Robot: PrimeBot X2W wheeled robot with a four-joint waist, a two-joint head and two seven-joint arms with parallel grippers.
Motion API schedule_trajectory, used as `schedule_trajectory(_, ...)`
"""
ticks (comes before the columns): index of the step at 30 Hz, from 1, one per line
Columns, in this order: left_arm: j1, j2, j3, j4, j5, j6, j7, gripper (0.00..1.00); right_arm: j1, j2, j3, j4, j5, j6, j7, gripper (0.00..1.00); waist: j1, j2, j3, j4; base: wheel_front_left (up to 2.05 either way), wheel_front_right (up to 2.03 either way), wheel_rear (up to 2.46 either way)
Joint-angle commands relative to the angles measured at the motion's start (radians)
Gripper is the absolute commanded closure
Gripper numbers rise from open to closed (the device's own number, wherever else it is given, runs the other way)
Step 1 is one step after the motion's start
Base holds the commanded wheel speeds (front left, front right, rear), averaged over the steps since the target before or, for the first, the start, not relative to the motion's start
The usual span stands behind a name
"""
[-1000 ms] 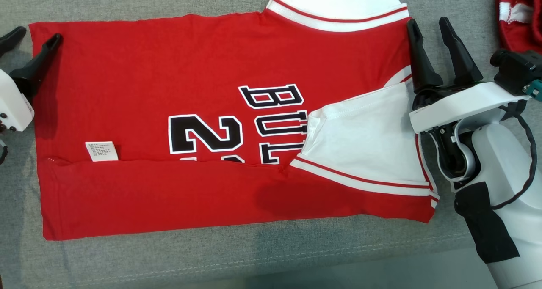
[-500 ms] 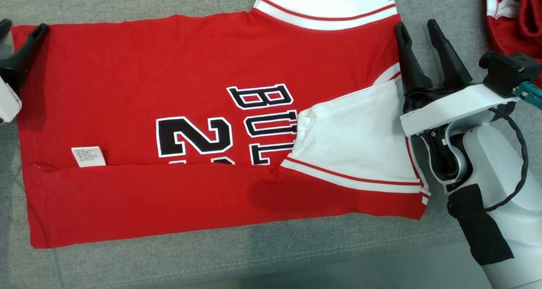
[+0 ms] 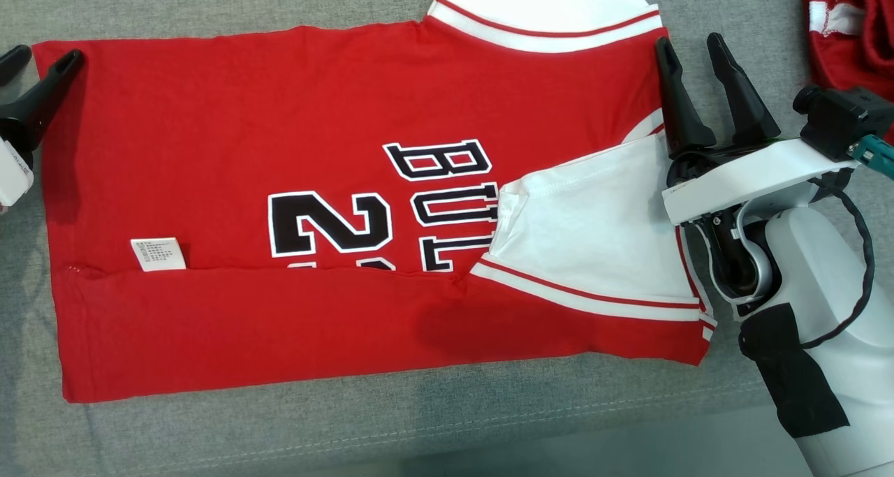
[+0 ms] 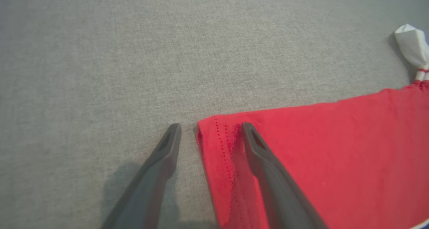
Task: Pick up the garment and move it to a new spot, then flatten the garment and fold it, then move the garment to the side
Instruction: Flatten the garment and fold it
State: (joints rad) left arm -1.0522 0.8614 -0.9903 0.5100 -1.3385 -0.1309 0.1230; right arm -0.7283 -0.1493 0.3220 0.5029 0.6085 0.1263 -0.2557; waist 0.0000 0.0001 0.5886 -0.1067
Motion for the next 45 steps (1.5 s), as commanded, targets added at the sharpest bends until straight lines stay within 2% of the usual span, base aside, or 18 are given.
schedule_trajectory(1,-0.008,0.058,0.032,-0.01,-0.011,0.0,-0.002,0.07,0.026,0.004,0.01,-0.014,0.002,0.004,-0.006,0.0,0.0,-0.0001,0.0,0.003,0.0,0.0,0.0)
schedule_trajectory(3,-0.01,0.059,0.027,-0.015,-0.016,0.0,-0.011,0.11,0.023,0.003,0.014,-0.014,0.003,0.004,-0.006,0.0,0.0,-0.0001,0.0,0.005,0.0,0.0,0.0)
schedule_trajectory(4,-0.011,0.058,0.025,-0.017,-0.019,0.0,-0.016,0.27,0.021,0.002,0.015,-0.013,0.003,0.004,-0.006,0.0,0.0,-0.0001,0.0,0.005,0.0,0.0,0.0)
schedule_trajectory(5,-0.011,0.058,0.021,-0.018,-0.021,0.0,-0.019,0.51,0.02,0.002,0.016,-0.012,0.004,0.004,-0.006,0.0,0.0,-0.0001,0.001,0.005,0.0,0.0,0.0)
schedule_trajectory(7,-0.014,0.059,0.013,-0.02,-0.024,0.0,-0.021,0.8,0.017,0.002,0.019,-0.012,0.006,0.004,-0.006,0.0,0.0,-0.0001,0.001,0.004,0.0,0.0,0.0)
schedule_trajectory(8,-0.015,0.061,0.009,-0.021,-0.026,0.0,-0.022,0.84,0.016,0.001,0.021,-0.012,0.007,0.004,-0.006,0.0,0.0,-0.0001,0.001,0.003,0.0,0.0,0.0)
schedule_trajectory(12,-0.023,0.068,-0.003,-0.023,-0.031,0.0,-0.032,0.83,0.014,-0.003,0.026,-0.012,0.013,0.004,-0.006,0.0,0.0,-0.0001,0.004,-0.005,0.0,0.0,0.0)
schedule_trajectory(14,-0.029,0.067,-0.008,-0.024,-0.032,0.0,-0.041,1.0,0.013,-0.005,0.027,-0.011,0.016,0.004,-0.006,0.0,0.0,-0.0001,0.005,-0.007,0.0,0.0,0.0)
schedule_trajectory(20,-0.039,0.073,-0.027,-0.036,-0.022,0.0,-0.092,1.0,-0.001,-0.02,0.024,-0.012,0.017,0.004,-0.006,0.0,0.0,-0.0001,0.003,0.002,0.0,0.0,0.0)
schedule_trajectory(28,-0.068,0.047,-0.077,-0.099,0.033,0.0,-0.199,1.0,-0.169,-0.106,0.066,0.06,0.0,0.004,0.008,0.0,0.0,-0.0001,0.016,0.082,0.0,0.0,0.0)
schedule_trajectory(35,-0.109,-0.002,-0.13,-0.127,0.058,0.0,-0.274,1.0,-0.349,-0.154,0.13,0.162,0.047,0.004,0.138,0.0,0.0,-0.0001,0.046,0.162,0.0,0.0,0.0)
schedule_trajectory(45,-0.17,-0.063,-0.214,-0.133,0.061,0.0,-0.335,1.0,-0.486,-0.182,0.2,0.301,0.075,0.004,0.297,0.0,0.0,-0.0001,0.079,0.234,0.0,0.0,0.0)
